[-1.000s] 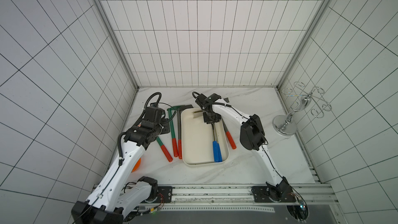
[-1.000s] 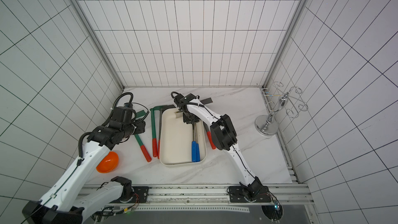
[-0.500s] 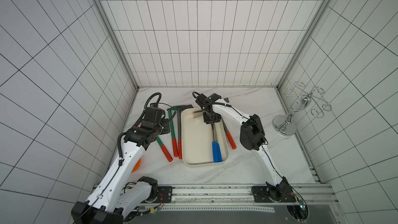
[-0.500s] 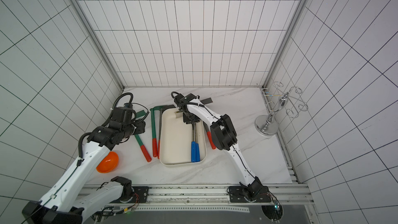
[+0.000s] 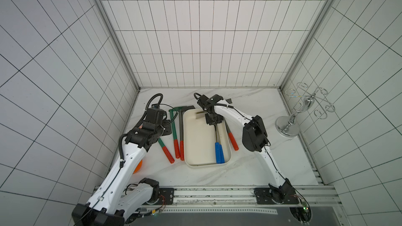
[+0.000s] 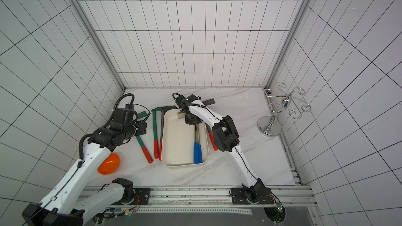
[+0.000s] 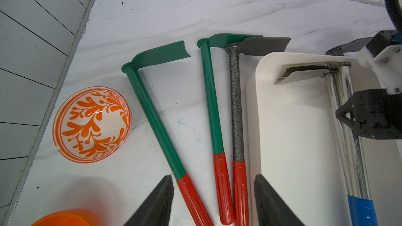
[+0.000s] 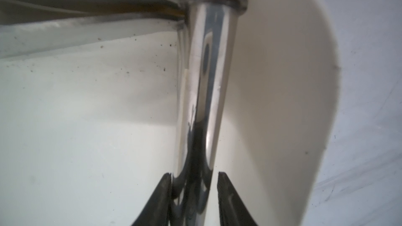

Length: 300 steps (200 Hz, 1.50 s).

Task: Put the small hoe into the storage box
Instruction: Place the hoe in the storage box.

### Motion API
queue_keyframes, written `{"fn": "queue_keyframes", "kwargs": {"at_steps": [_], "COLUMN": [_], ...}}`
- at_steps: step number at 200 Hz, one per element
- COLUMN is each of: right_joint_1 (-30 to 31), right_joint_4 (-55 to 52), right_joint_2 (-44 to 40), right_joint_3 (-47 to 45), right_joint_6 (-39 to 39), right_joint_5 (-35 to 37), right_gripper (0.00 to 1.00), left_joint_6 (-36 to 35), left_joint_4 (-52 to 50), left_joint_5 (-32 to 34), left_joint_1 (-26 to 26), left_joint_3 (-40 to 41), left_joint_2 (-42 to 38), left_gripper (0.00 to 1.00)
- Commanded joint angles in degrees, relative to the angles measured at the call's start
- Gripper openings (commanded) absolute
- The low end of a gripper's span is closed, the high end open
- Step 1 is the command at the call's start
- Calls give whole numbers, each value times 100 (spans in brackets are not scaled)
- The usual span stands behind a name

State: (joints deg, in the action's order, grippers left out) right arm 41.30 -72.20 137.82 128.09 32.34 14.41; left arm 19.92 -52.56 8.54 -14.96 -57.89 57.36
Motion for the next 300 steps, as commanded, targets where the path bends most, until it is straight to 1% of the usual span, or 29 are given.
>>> {"fn": "queue_keyframes", "kwargs": {"at_steps": [1, 50, 92, 109, 145, 174, 227, 300], "right_joint_1": [-51, -46, -52, -52, -52, -52, -51, -148], "right_joint_4": [-481, -481, -475, -478, -481, -479, -478, -472], "right_joint_2": [9, 8, 26, 43, 44, -14, -174, -607], "right_joint_3": [511, 392, 412, 414, 416, 480, 606, 915], "right_joint_6": [-202, -469, -568, -553, -522, -519, -470, -405], "right_joint_5": [596, 494, 405, 376, 325, 322, 250, 44], "right_gripper": [33, 24, 23, 24, 34, 38, 41, 43], "left_joint_6": [6, 13, 12, 12, 5, 7, 3, 29], "left_joint_4": [77, 74, 73, 79, 79, 79, 61, -61], "left_joint_5": [61, 39, 49, 51, 47, 52, 51, 120], "left_joint_1": [-17, -16, -22, -20, -17, -17, -23, -24], "left_joint_3": [50, 50, 41, 41, 24, 14, 23, -47], "left_joint_2": [-95, -103, -109, -111, -98, -94, -111, -120], "left_gripper": [62, 62, 62, 62, 62, 62, 62, 63]}}
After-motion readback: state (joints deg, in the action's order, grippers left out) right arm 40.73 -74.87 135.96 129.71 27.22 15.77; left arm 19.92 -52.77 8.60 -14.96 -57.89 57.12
